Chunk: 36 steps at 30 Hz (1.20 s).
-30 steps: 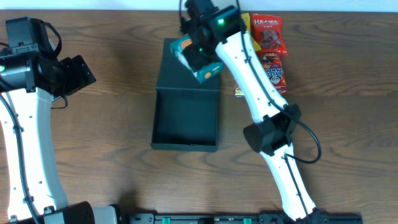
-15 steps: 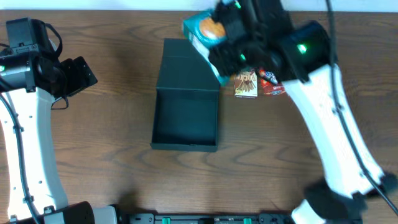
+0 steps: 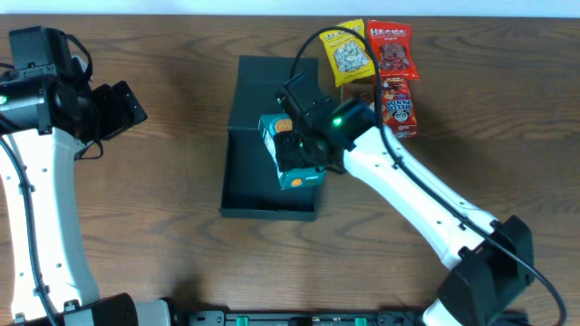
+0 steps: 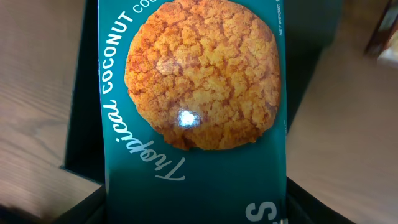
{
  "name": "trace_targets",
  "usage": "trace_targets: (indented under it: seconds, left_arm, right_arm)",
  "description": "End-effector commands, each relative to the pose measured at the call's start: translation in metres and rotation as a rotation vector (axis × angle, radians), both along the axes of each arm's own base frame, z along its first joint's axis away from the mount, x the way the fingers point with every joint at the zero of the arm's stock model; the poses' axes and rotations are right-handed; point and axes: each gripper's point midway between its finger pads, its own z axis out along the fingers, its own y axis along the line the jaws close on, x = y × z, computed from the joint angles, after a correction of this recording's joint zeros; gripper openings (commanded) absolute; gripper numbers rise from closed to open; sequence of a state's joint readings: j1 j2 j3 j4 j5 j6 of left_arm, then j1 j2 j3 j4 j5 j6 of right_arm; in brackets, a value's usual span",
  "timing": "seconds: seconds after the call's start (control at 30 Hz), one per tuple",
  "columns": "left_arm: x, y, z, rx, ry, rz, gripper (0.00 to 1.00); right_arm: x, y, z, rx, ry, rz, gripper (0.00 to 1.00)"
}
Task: Pack container
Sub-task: 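Carry the cookie box with the right gripper into the black box, then lower the cookie box flat in the box and open the right gripper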
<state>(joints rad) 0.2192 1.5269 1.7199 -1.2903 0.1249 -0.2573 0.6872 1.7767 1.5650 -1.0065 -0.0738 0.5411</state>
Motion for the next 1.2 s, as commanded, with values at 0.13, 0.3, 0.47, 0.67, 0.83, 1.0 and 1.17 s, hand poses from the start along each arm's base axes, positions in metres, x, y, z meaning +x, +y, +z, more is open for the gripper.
trace_targets:
  seconds: [0.13, 0.3, 0.47, 0.67, 0.83, 1.0, 1.17]
  left_arm:
    - [-0.002, 0.0, 0.004, -0.002, -0.008, -0.005, 0.95]
    - [-0.001, -0.001, 0.005, -0.008, -0.012, -0.007, 0.95]
    - [0.002, -0.007, 0.006, -0.037, -0.025, -0.021, 0.95]
    - [0.002, -0.007, 0.006, -0.039, -0.024, -0.021, 0.95]
    - [0.002, -0.007, 0.006, -0.041, -0.025, -0.022, 0.95]
    - [0.002, -0.007, 0.006, -0.041, -0.026, -0.022, 0.95]
    - [0.002, -0.007, 0.006, -0.041, -0.025, -0.023, 0.96]
  right_arm:
    - [-0.019, 0.013, -0.018, 0.049, 0.086, -0.273, 0.29]
    - [-0.022, 0.018, -0.025, 0.006, 0.033, -0.275, 0.34]
    - [-0.017, 0.012, -0.026, -0.075, -0.067, -0.287, 0.34]
    - [-0.02, 0.011, -0.041, -0.116, -0.043, -0.308, 0.33]
    - [-0.023, 0.007, -0.061, -0.167, -0.001, -0.332, 0.42]
    - [-0.022, 0.007, -0.069, -0.179, 0.006, -0.333, 0.94]
    - [-0.016, 0.008, -0.066, -0.157, 0.002, -0.323, 0.99]
